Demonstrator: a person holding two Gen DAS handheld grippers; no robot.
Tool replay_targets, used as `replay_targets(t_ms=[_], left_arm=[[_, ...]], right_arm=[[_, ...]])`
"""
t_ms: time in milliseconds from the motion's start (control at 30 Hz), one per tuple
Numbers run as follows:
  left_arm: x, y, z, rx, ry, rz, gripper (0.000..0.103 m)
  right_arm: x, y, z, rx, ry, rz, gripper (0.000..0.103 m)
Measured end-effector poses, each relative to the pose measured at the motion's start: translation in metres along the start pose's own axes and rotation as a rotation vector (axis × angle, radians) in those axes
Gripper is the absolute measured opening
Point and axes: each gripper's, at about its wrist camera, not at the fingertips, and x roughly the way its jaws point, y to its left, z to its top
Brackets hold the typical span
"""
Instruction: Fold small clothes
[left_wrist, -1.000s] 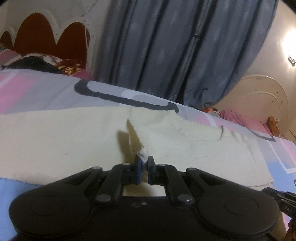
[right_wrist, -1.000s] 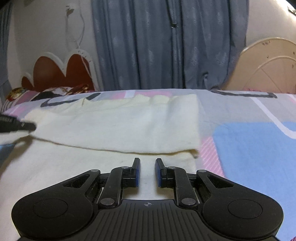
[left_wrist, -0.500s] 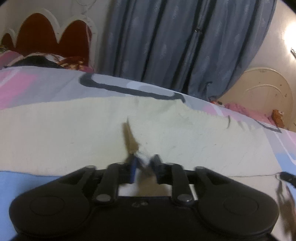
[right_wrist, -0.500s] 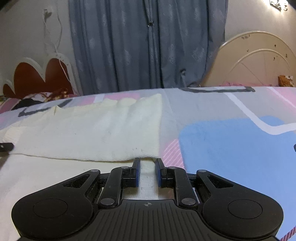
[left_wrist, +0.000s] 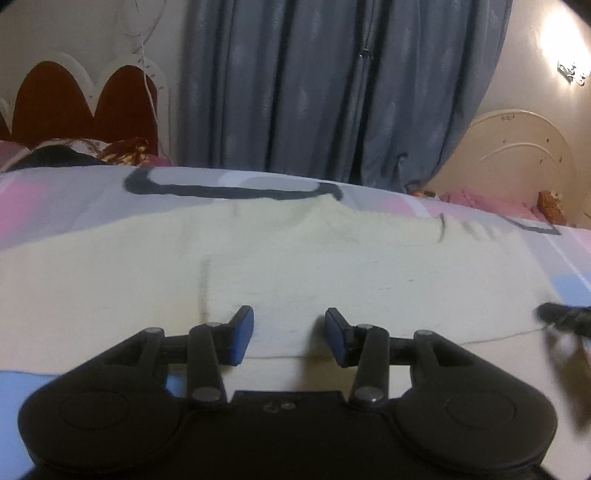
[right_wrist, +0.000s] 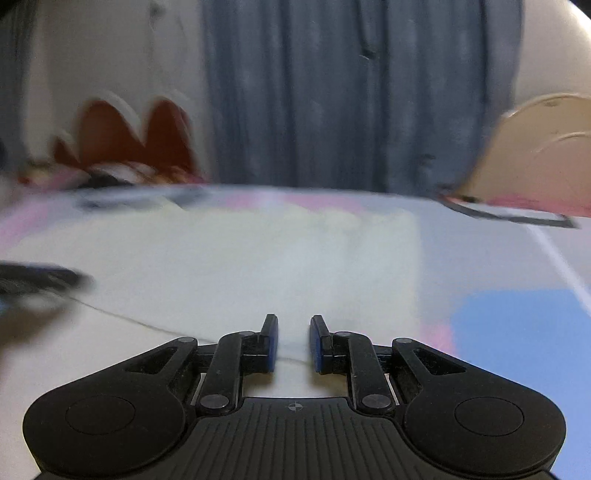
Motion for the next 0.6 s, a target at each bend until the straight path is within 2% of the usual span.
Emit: replay_targets(t_ms=[33,100,167,300,367,467,533,600], left_arm=[[-0.002,0.0,0.002,0.003,-0.005,0.012,0.041],[-0.003,-0.005,0.01,0.015,-0.026,0.026,0.043],[0.005,-0.015,0.02,0.024,-0.034,0.005,0.043],[0.033,-0.033,0.03,0.066,0.01,-0.005,0.044],[0.041,-0.031,0.03,0.072,0.015,0.002,0.046],[0.042,-0.025,0.032,0.062,0.016,0.005,0.046],[0.044,-0.024,0.03,0.061,0.011,0.009,0.046],[0.046,-0.023,0.028,0.071,-0.001,0.009,0.046]], right_arm=[[-0.001,-0.01,0.003,0.031,0.007,-0.013,0.0],[-0.004,-0.015,0.01,0.011,-0.015,-0.032,0.0],[0.002,-0.012,0.02,0.004,-0.043,-0.019,0.0],[0.04,-0.01,0.044,0.007,-0.018,0.002,0.0],[0.063,-0.014,0.051,-0.056,0.005,-0.051,0.0],[0.086,-0.047,0.071,0.047,0.004,-0.128,0.0],[0.092,-0.056,0.078,0.061,0.02,-0.13,0.0],[0.092,-0.048,0.077,-0.029,0.026,-0.146,0.0]])
